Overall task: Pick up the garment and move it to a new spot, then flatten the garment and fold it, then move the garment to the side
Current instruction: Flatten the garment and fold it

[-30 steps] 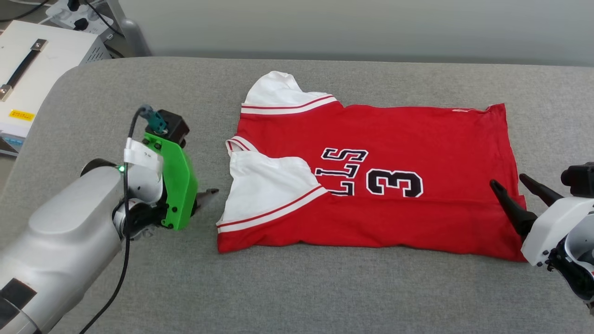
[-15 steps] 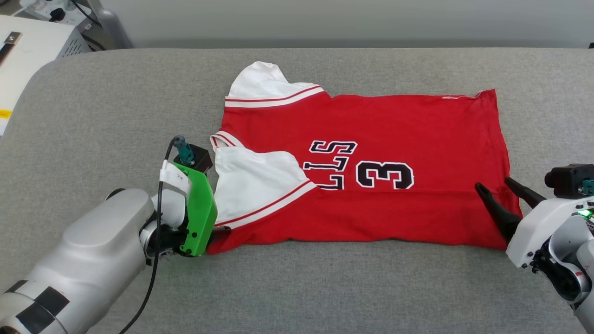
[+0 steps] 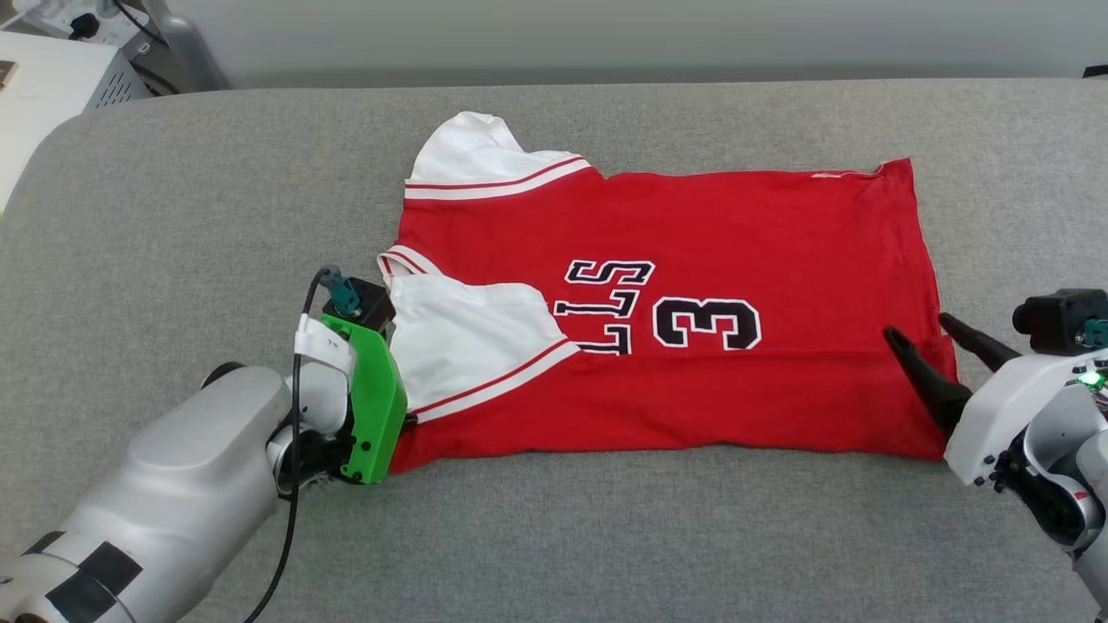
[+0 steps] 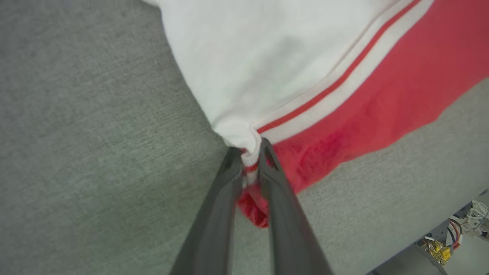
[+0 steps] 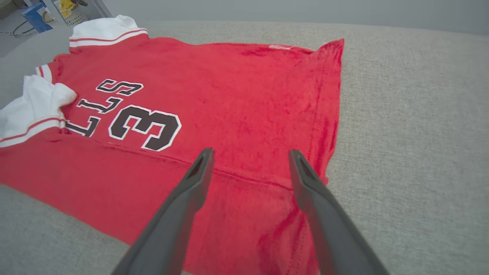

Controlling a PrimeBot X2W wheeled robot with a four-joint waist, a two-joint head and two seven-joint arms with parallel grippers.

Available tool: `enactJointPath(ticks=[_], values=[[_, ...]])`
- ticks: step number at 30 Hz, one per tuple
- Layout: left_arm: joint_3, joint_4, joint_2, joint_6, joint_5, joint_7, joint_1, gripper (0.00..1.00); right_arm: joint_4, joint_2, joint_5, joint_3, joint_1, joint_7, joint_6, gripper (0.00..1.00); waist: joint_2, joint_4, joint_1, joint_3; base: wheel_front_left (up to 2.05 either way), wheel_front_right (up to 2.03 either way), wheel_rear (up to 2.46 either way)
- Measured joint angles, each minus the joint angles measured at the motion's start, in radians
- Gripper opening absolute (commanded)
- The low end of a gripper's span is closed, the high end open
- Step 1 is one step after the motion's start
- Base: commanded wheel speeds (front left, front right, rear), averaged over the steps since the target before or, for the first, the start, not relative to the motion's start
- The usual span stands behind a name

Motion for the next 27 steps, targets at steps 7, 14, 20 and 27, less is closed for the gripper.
enactJointPath(ticks=[7,14,20,27], values=[[-0.009,-0.098,0.045,0.0,0.002,-0.075,0.003,0.0,-0.063,-0.088,-0.033,-0.013,-0.045,0.092,0.0,1.0,0.0,0.007,0.0,-0.034,0.0,0.0,0.0],[-0.009,-0.186,0.096,0.0,0.016,-0.12,0.001,0.0,-0.133,-0.182,-0.019,-0.011,-0.059,0.421,0.0,1.0,0.0,0.021,0.0,-0.044,0.0,0.0,0.0],[-0.011,-0.223,0.103,0.002,0.039,-0.134,0.001,0.0,-0.128,-0.191,0.007,-0.016,-0.056,0.618,0.0,1.0,0.0,0.029,0.0,-0.028,0.0,0.0,0.0],[-0.008,-0.235,0.104,0.006,0.04,-0.145,-0.001,0.0,-0.022,-0.112,0.006,-0.049,-0.025,0.642,0.0,1.0,0.0,0.043,0.0,0.004,0.0,0.0,0.0]])
